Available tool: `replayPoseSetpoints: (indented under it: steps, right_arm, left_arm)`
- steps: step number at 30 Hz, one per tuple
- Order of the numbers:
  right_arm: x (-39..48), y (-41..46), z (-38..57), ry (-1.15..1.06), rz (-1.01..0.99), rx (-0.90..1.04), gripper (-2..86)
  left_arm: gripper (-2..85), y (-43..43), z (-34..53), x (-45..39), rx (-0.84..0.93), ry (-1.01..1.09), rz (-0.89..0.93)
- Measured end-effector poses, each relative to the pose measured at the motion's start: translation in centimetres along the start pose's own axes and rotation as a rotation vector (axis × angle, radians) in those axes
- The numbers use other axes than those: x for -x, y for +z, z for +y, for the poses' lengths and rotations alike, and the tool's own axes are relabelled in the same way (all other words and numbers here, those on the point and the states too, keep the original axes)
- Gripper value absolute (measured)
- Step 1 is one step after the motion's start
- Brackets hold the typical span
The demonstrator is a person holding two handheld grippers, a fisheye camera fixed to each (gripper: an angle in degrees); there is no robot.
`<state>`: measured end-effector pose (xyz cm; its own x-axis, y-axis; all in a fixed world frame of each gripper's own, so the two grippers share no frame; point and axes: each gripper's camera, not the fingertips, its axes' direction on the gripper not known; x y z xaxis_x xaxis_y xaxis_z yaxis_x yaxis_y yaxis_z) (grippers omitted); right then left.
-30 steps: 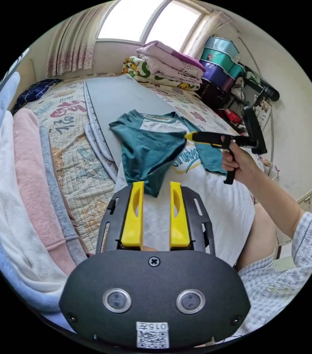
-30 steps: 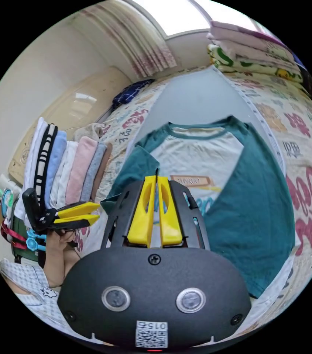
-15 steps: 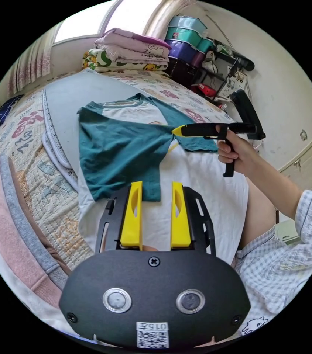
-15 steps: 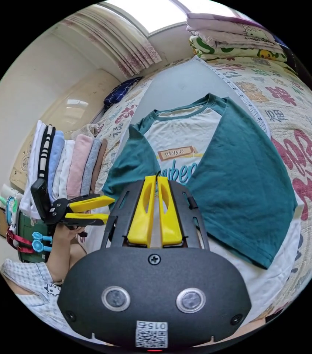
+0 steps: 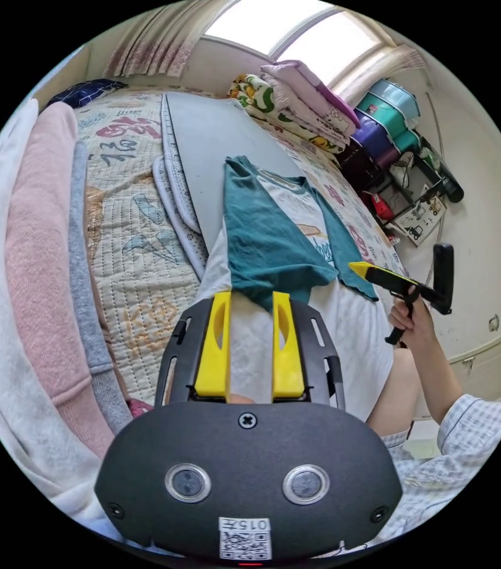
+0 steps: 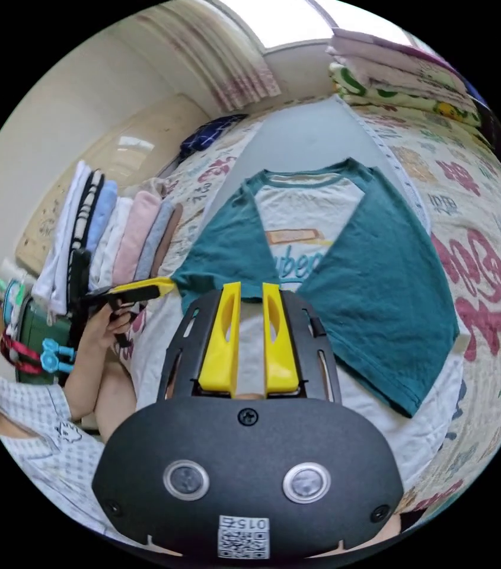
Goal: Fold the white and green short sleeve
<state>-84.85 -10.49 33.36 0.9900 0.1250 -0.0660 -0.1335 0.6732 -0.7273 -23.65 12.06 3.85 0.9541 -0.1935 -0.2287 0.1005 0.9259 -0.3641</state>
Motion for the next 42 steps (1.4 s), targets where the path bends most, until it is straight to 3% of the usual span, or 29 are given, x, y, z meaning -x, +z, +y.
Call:
replayPoseSetpoints:
  steps: [3, 8, 12, 18, 28, 32, 36, 42]
  right_arm:
    - [4.3, 2.7, 0.4, -0.205, 0.011, 0.095, 8.5]
    - [6.8, 6.8, 0.3, -0.339, 0.104, 0.169, 11.0]
    - [5.8, 8.0, 0.0, -0.314, 0.241, 0.182, 7.0]
    - [4.0, 5.7, -0.1, -0.278, 0.143, 0.226, 0.8]
    - [1.6, 4.3, -0.4, -0.263, 0.071, 0.253, 1.0]
    - [-2.1, 0.9, -1.2, -0.153, -0.022, 0.146, 4.6]
    - [-8.5, -2.9, -2.0, 0.069, 0.087, -0.011, 5.6]
    - [-15.1, -1.4, -3.2, 0.248, 0.130, 0.033, 7.7]
  left_arm:
    - [9.9, -0.1, 0.0, 0.3, -0.017, -0.029, 0.006]
    - [9.8, -0.7, 0.1, 0.7, -0.058, -0.062, 0.004]
    - [9.6, -0.4, 0.1, 0.3, -0.039, -0.056, -0.001]
    - [8.1, -0.6, -0.1, -0.5, -0.038, -0.057, -0.008]
    - [7.5, -1.0, -0.1, -3.5, 0.003, 0.022, -0.058]
    - [8.7, -1.8, 0.3, -5.9, 0.028, 0.068, -0.061]
    - [9.3, -2.6, 0.7, -10.0, 0.010, 0.220, 0.022]
    - [10.7, -0.3, -0.8, -15.0, 0.066, 0.396, 0.017]
